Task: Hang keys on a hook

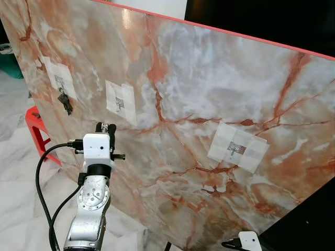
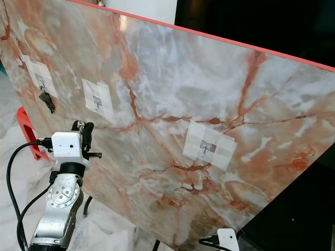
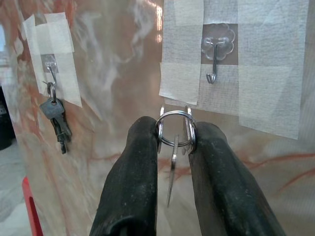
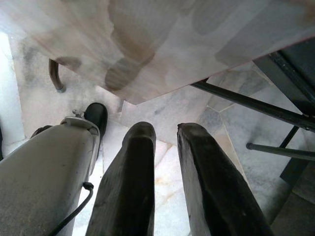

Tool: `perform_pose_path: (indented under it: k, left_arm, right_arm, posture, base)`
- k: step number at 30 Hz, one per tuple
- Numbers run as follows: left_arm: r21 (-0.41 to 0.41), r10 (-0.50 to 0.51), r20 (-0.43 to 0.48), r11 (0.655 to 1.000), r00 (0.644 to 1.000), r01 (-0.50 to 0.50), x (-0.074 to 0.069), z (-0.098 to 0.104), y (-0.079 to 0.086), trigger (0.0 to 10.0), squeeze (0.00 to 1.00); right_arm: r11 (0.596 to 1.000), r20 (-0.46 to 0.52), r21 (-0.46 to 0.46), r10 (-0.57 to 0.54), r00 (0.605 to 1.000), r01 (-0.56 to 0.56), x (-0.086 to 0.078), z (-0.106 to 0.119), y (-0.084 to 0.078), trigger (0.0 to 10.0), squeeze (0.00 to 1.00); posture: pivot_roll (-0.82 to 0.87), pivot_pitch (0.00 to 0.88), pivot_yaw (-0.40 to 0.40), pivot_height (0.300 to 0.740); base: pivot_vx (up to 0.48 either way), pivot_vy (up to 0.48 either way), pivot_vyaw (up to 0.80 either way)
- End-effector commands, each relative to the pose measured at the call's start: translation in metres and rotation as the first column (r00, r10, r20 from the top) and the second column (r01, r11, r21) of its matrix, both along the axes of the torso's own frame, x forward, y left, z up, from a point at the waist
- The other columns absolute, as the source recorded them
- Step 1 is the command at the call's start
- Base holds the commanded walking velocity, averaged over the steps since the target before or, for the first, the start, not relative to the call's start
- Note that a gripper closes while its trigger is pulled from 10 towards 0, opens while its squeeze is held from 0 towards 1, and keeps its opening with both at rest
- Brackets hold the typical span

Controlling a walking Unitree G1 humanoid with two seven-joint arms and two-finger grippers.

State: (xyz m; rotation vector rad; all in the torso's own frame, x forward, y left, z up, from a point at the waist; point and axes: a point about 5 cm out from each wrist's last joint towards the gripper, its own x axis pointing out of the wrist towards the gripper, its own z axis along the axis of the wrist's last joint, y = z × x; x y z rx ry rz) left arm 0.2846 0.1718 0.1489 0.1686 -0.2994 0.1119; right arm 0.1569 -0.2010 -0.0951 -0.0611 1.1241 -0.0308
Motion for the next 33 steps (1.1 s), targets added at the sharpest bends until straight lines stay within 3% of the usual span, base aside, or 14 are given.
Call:
perform_pose_path:
  k: [1, 6, 7, 8, 9, 14, 15, 16, 17, 33]
  left_arm:
    - [0.006, -0.012, 0.003, 1.000, 1.000, 0.012, 0.0030, 0.0029, -0.0056, 10.0, 0.00]
    - [0.002, -0.018, -0.002, 1.000, 1.000, 0.018, 0.0031, 0.0016, -0.0079, 10.0, 0.00]
    - [0.000, -0.017, -0.001, 1.000, 1.000, 0.017, 0.0032, 0.0017, -0.0080, 8.7, 0.00]
    - [-0.001, -0.017, 0.000, 1.000, 1.000, 0.017, 0.0032, 0.0018, -0.0080, 8.7, 0.00]
    - [-0.003, -0.016, 0.003, 1.000, 1.000, 0.016, 0.0030, 0.0021, -0.0081, 0.0, 0.00]
    - [-0.003, -0.016, 0.007, 1.000, 1.000, 0.016, 0.0031, 0.0028, -0.0082, 0.0, 0.00]
    - [-0.002, -0.014, 0.008, 1.000, 1.000, 0.014, 0.0031, 0.0029, -0.0082, 2.9, 0.00]
    - [-0.002, -0.014, 0.008, 1.000, 1.000, 0.014, 0.0031, 0.0029, -0.0082, 2.9, 0.00]
    - [0.000, -0.011, 0.006, 1.000, 1.000, 0.011, 0.0032, 0.0026, -0.0081, 10.0, 0.00]
    - [0.006, -0.007, -0.005, 1.000, 1.000, 0.007, 0.0044, 0.0016, -0.0088, 10.0, 0.00]
  right_arm:
    - [1.000, 0.030, -0.023, 0.002, 1.000, -0.001, 0.0088, 0.0049, -0.0072, 10.0, 0.00]
    - [1.000, 0.030, -0.023, 0.001, 1.000, 0.000, 0.0089, 0.0050, -0.0072, 10.0, 0.00]
    - [1.000, 0.030, -0.023, 0.001, 1.000, -0.001, 0.0089, 0.0050, -0.0072, 10.0, 0.00]
    - [1.000, 0.030, -0.023, 0.001, 1.000, -0.001, 0.0089, 0.0050, -0.0073, 10.0, 0.00]
    - [1.000, 0.030, -0.023, 0.001, 1.000, 0.000, 0.0089, 0.0050, -0.0073, 10.0, 0.00]
    - [1.000, 0.030, -0.023, 0.001, 1.000, 0.000, 0.0089, 0.0050, -0.0072, 10.0, 0.00]
    - [1.000, 0.030, -0.023, 0.000, 1.000, 0.000, 0.0089, 0.0050, -0.0072, 10.0, 0.00]
    - [1.000, 0.030, -0.023, 0.000, 1.000, 0.000, 0.0089, 0.0050, -0.0072, 10.0, 0.00]
    - [1.000, 0.030, -0.023, 0.001, 1.000, 0.000, 0.0089, 0.0050, -0.0072, 10.0, 0.00]
    - [1.000, 0.030, -0.022, 0.000, 1.000, 0.001, 0.0089, 0.0049, -0.0071, 10.0, 0.00]
  posture:
    - [0.12, 0.000, -0.144, 0.740]
    - [0.12, 0.000, -0.145, 0.740]
    - [0.11, 0.000, -0.144, 0.740]
    - [0.11, 0.000, -0.144, 0.740]
    - [0.11, 0.000, -0.144, 0.740]
    - [0.11, 0.000, -0.145, 0.740]
    - [0.11, 0.000, -0.145, 0.740]
    - [0.11, 0.000, -0.145, 0.740]
    - [0.11, 0.000, -0.145, 0.740]
    - [0.11, 0.000, -0.144, 0.740]
  base:
    - [0.000, 0.000, 0.00]
    - [0.000, 0.000, 0.00]
    - [0.000, 0.000, 0.00]
    - [0.000, 0.000, 0.00]
    - [0.000, 0.000, 0.00]
    - [0.000, 0.000, 0.00]
    - [0.000, 0.000, 0.00]
    - [0.000, 0.000, 0.00]
    - [0.000, 0.000, 0.00]
    - [0.000, 0.000, 0.00]
